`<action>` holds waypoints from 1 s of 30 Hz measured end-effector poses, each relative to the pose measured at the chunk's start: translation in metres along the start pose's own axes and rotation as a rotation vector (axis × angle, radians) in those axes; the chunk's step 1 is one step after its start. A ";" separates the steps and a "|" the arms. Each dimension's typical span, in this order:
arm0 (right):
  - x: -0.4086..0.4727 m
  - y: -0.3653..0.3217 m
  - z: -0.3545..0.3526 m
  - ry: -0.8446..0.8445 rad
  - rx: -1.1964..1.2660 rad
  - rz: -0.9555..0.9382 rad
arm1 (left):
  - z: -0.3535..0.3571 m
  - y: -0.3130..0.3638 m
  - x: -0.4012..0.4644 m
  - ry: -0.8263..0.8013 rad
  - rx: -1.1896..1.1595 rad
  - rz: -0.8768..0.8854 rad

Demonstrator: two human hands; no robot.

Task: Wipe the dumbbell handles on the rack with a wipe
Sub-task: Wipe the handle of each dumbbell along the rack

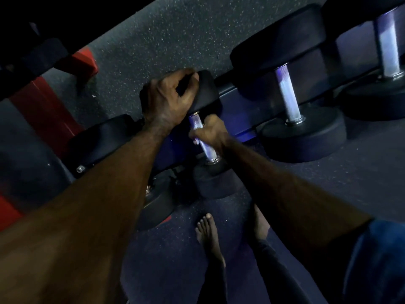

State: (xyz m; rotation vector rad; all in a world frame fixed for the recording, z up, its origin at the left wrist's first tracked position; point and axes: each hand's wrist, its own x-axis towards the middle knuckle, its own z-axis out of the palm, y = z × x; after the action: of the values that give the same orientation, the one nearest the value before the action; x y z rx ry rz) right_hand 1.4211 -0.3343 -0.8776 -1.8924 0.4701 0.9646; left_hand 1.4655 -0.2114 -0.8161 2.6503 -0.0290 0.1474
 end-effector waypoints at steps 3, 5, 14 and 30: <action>0.013 -0.009 0.001 -0.017 0.080 0.021 | -0.001 0.000 0.002 -0.021 -0.003 -0.008; 0.004 0.009 0.001 -0.055 0.041 0.010 | -0.001 0.002 0.002 -0.023 -0.013 -0.002; 0.002 -0.005 0.001 0.007 0.124 -0.017 | 0.002 -0.008 0.001 -0.032 0.000 0.023; -0.043 0.040 -0.020 0.092 -0.118 -0.063 | 0.004 -0.007 0.003 -0.017 0.015 0.068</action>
State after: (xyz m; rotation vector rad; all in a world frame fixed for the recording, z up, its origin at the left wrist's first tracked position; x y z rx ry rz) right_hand 1.3763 -0.3748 -0.8614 -2.0521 0.4120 0.8835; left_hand 1.4693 -0.2068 -0.8223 2.6665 -0.1243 0.1487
